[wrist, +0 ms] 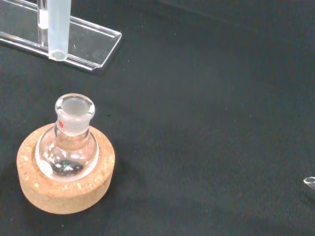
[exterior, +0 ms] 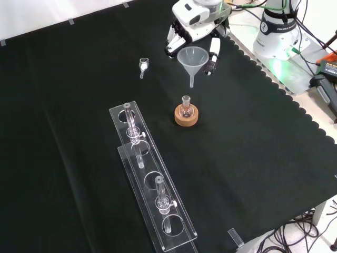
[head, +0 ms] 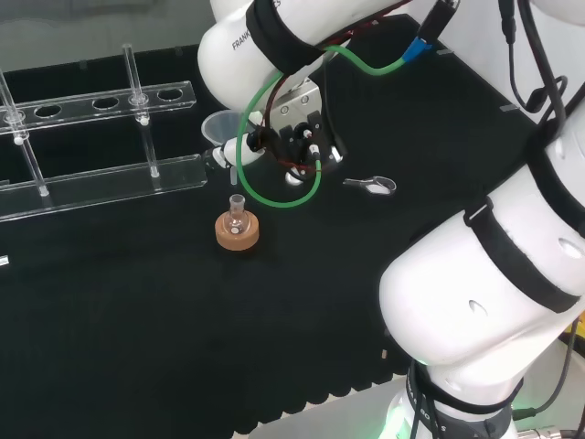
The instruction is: Place the funnel on the round-bottom flask.
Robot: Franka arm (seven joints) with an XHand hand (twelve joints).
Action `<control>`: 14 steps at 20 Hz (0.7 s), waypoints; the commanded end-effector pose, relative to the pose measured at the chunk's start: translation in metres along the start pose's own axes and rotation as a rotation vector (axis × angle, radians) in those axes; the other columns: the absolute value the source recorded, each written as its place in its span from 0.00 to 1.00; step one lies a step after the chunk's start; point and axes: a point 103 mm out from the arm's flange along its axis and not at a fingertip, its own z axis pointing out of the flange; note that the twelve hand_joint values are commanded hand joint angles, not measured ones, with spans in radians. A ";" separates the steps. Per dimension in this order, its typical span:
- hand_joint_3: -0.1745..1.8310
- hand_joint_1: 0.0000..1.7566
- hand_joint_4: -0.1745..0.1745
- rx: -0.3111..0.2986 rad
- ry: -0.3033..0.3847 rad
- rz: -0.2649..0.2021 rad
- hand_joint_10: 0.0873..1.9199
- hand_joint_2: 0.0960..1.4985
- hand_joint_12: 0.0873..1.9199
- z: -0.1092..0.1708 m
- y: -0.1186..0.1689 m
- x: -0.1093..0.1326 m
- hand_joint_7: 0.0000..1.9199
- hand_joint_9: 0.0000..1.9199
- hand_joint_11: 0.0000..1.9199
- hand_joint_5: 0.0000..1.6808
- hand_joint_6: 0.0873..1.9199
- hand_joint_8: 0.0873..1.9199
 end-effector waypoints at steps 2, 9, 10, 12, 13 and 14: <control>0.28 0.19 0.00 0.027 0.014 0.011 0.57 0.66 0.51 0.020 0.012 -0.007 0.52 0.69 0.64 0.23 1.00 0.78; 0.28 0.19 0.00 0.026 0.029 0.012 0.57 0.66 0.52 0.031 0.011 -0.023 0.52 0.69 0.65 0.24 1.00 0.78; 0.28 0.19 0.00 0.025 0.029 0.012 0.57 0.66 0.52 0.031 0.011 -0.024 0.52 0.69 0.65 0.24 1.00 0.78; 0.28 0.19 0.00 0.024 0.029 0.012 0.57 0.66 0.52 0.032 0.012 -0.023 0.52 0.69 0.65 0.24 1.00 0.78; 0.28 0.19 0.00 0.018 0.036 0.013 0.57 0.66 0.52 0.033 0.012 -0.023 0.52 0.69 0.65 0.24 1.00 0.78; 0.28 0.19 0.00 0.016 0.039 0.013 0.57 0.66 0.52 0.033 0.012 -0.023 0.52 0.69 0.65 0.24 1.00 0.78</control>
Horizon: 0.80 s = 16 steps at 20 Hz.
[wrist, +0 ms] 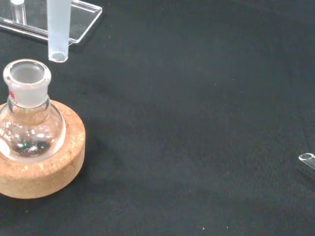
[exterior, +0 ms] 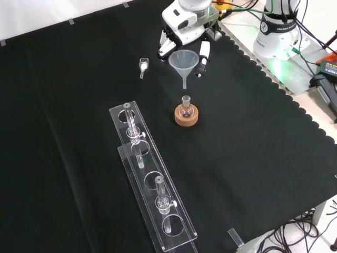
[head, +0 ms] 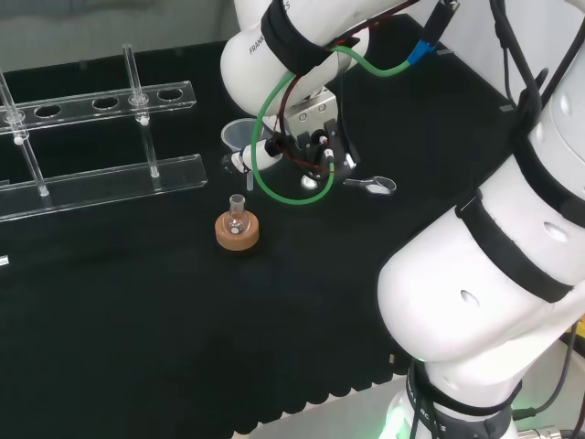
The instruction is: Place the funnel on the round-bottom flask.
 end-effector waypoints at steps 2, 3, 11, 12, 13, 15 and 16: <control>0.28 0.19 0.00 -0.011 0.010 -0.003 0.57 0.66 0.52 0.002 0.002 0.001 0.53 0.69 0.65 0.24 1.00 0.78; 0.28 0.19 0.00 -0.011 0.009 -0.003 0.57 0.66 0.52 0.003 0.003 0.001 0.53 0.69 0.65 0.24 1.00 0.78; 0.28 0.19 0.00 0.010 0.001 -0.026 0.57 0.66 0.52 0.012 0.013 0.014 0.53 0.69 0.65 0.24 1.00 0.78; 0.28 0.19 0.00 0.006 0.005 -0.030 0.57 0.66 0.52 0.012 0.013 0.016 0.53 0.69 0.65 0.24 1.00 0.78; 0.28 0.19 0.00 0.003 0.009 -0.035 0.57 0.66 0.52 0.013 0.014 0.020 0.53 0.69 0.65 0.24 1.00 0.78; 0.28 0.19 0.00 0.002 0.015 -0.038 0.57 0.66 0.52 0.014 0.014 0.023 0.53 0.69 0.65 0.24 1.00 0.78; 0.28 0.19 0.00 0.002 0.019 -0.038 0.57 0.66 0.52 0.014 0.014 0.024 0.53 0.69 0.65 0.24 1.00 0.78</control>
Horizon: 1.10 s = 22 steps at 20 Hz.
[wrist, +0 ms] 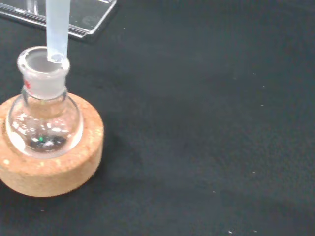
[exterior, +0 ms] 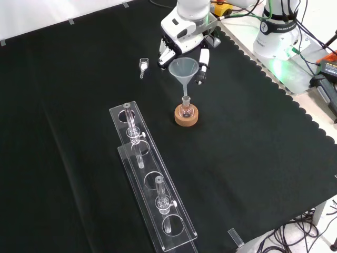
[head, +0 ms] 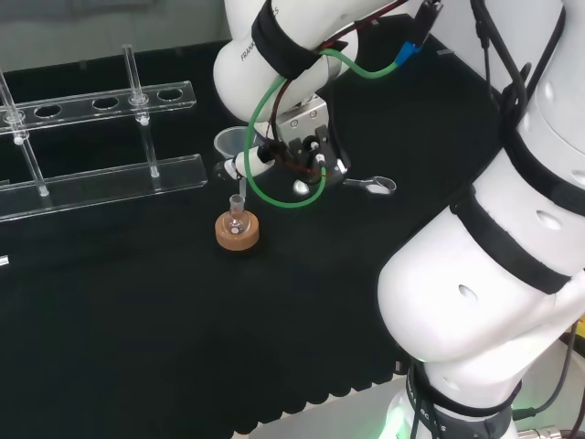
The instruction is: Place the funnel on the round-bottom flask.
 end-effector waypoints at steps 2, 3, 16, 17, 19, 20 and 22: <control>0.28 0.19 0.00 -0.008 0.015 -0.011 0.57 0.66 0.52 0.001 0.003 0.010 0.53 0.69 0.65 0.24 1.00 0.78; 0.28 0.19 0.00 -0.008 0.017 -0.012 0.58 0.66 0.52 0.002 0.003 0.011 0.53 0.69 0.65 0.24 1.00 0.78; 0.28 0.20 0.00 0.020 0.042 -0.018 0.58 0.66 0.52 0.021 0.001 0.012 0.53 0.70 0.65 0.25 1.00 0.78; 0.28 0.20 0.00 0.016 0.040 -0.015 0.58 0.66 0.52 0.021 0.001 0.007 0.53 0.70 0.65 0.25 1.00 0.78; 0.28 0.20 0.00 0.016 0.026 -0.011 0.58 0.66 0.52 0.021 0.002 0.002 0.53 0.70 0.65 0.25 1.00 0.78; 0.28 0.20 0.00 0.015 0.021 -0.008 0.58 0.66 0.52 0.022 0.002 0.001 0.53 0.70 0.65 0.25 1.00 0.78; 0.28 0.20 0.00 0.011 0.021 0.005 0.58 0.66 0.52 0.021 0.006 -0.007 0.53 0.70 0.65 0.25 1.00 0.78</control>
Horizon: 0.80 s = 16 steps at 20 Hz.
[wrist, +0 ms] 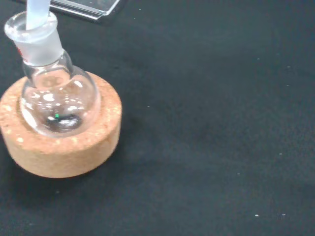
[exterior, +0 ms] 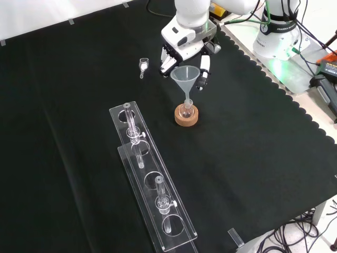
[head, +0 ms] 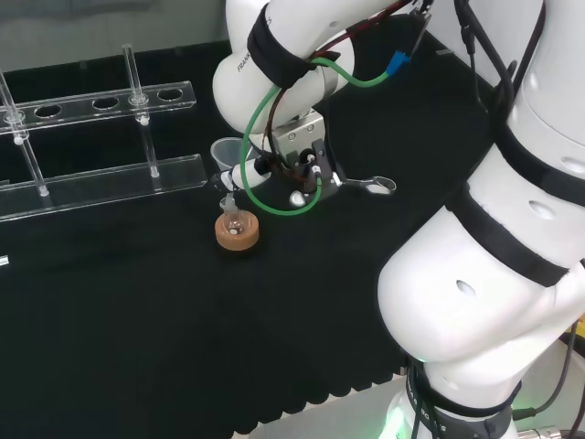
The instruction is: Place the funnel on the round-bottom flask.
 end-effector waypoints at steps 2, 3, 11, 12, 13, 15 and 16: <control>0.28 0.20 0.00 -0.001 -0.007 0.023 0.58 0.66 0.52 0.001 0.007 -0.015 0.53 0.70 0.65 0.25 1.00 0.78; 0.28 0.19 0.00 0.003 -0.006 0.022 0.58 0.66 0.52 0.002 0.007 -0.015 0.53 0.70 0.65 0.25 1.00 0.78; 0.28 0.19 0.00 0.035 -0.084 -0.027 0.58 0.66 0.52 0.018 0.005 -0.001 0.53 0.69 0.65 0.25 1.00 0.78; 0.28 0.19 0.00 0.036 -0.101 -0.032 0.58 0.66 0.52 0.019 0.004 0.000 0.53 0.69 0.65 0.25 1.00 0.78; 0.28 0.19 0.00 0.036 -0.123 -0.040 0.58 0.66 0.52 0.020 0.003 0.001 0.53 0.69 0.65 0.25 1.00 0.78; 0.28 0.19 0.00 0.031 -0.130 -0.057 0.58 0.66 0.52 0.019 0.001 0.002 0.53 0.69 0.65 0.25 1.00 0.78; 0.28 0.19 0.00 0.033 -0.130 -0.071 0.58 0.66 0.52 0.019 0.000 0.002 0.53 0.69 0.65 0.25 1.00 0.78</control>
